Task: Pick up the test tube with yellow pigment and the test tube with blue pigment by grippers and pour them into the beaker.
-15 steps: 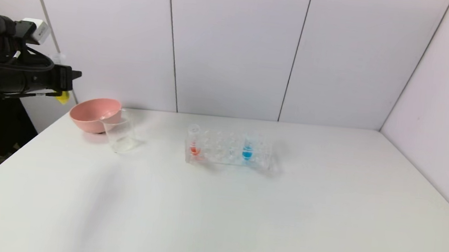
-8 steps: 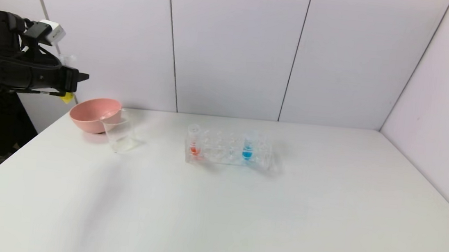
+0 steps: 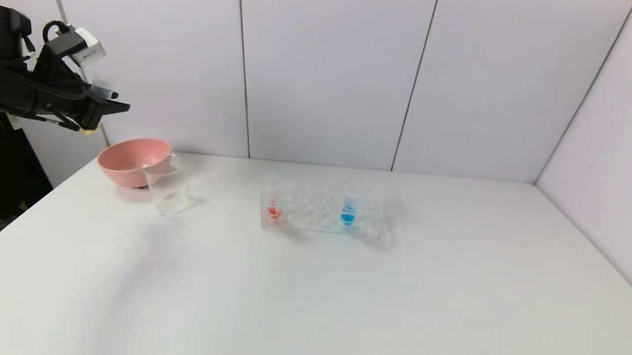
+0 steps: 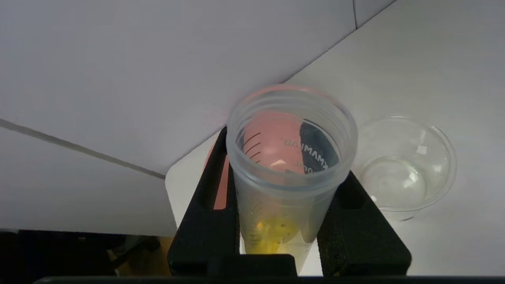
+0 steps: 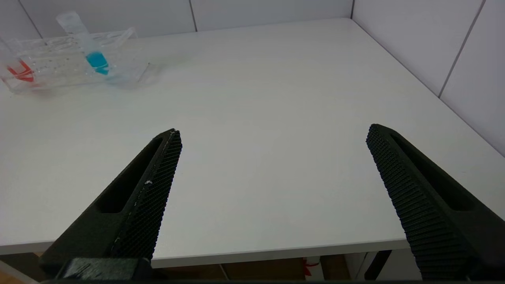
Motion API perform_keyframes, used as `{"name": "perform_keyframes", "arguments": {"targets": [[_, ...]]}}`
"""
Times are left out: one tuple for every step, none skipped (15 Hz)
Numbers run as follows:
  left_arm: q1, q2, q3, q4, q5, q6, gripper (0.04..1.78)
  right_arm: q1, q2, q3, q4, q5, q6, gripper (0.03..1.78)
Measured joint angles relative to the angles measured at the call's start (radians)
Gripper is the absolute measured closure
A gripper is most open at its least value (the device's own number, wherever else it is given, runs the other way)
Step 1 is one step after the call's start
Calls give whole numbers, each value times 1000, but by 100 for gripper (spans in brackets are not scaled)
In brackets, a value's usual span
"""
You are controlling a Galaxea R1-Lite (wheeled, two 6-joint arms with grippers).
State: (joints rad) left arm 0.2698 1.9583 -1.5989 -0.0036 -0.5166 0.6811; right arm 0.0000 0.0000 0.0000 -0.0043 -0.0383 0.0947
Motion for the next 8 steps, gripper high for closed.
{"name": "perform_keyframes", "arguments": {"targets": [[1, 7, -7, 21, -2, 43, 128, 0, 0, 0, 0, 0, 0, 10], [2, 12, -17, 49, -5, 90, 128, 0, 0, 0, 0, 0, 0, 10], [5, 16, -31, 84, -12, 135, 128, 0, 0, 0, 0, 0, 0, 10], [9, 20, -56, 137, -21, 196, 128, 0, 0, 0, 0, 0, 0, 10], [12, 25, -85, 192, -26, 260, 128, 0, 0, 0, 0, 0, 0, 10], [14, 30, -114, 249, -27, 323, 128, 0, 0, 0, 0, 0, 0, 10], [18, 37, -140, 307, -29, 383, 128, 0, 0, 0, 0, 0, 0, 10], [21, 42, -162, 359, -29, 426, 128, 0, 0, 0, 0, 0, 0, 10]]}}
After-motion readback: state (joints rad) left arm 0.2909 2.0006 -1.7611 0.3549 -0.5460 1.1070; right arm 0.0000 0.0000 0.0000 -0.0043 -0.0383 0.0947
